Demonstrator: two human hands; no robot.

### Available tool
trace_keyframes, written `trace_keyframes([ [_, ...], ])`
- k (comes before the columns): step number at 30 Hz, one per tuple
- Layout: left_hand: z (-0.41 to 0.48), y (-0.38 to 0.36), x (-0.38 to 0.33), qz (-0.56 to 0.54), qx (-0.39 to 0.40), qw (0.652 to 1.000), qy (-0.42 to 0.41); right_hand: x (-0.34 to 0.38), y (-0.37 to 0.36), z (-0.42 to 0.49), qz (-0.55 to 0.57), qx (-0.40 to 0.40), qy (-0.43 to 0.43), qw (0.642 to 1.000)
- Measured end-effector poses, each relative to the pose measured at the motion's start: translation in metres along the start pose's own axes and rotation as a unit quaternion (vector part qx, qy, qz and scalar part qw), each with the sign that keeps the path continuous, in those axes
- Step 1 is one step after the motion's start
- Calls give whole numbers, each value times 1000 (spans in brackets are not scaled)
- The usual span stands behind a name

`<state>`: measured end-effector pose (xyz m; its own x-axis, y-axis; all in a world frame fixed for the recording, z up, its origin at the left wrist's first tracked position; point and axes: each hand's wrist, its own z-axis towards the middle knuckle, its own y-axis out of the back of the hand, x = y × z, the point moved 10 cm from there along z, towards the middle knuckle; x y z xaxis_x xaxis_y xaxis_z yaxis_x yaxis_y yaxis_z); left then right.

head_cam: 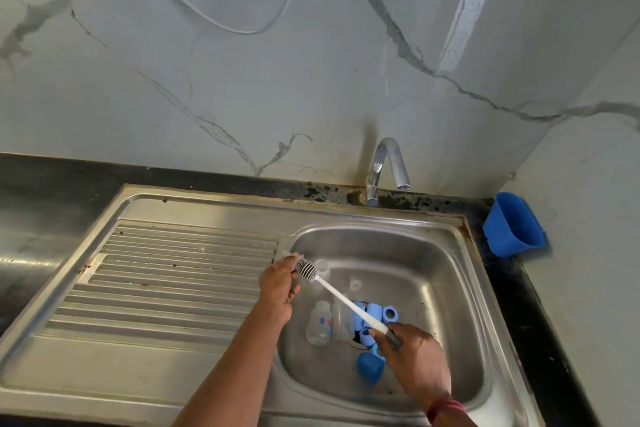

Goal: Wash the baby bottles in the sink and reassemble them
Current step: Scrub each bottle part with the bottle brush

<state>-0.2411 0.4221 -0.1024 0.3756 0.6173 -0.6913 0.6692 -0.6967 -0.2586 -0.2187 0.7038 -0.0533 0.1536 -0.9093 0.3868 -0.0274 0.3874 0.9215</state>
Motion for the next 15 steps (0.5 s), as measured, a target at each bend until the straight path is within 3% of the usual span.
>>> trace_keyframes([
  [9, 8, 8, -12, -25, -55, 998, 0, 26, 6, 11, -62, -54, 51, 995],
  [15, 15, -3, -19, 12, -17, 1000, -8, 27, 5, 21, -52, -37, 44, 997],
])
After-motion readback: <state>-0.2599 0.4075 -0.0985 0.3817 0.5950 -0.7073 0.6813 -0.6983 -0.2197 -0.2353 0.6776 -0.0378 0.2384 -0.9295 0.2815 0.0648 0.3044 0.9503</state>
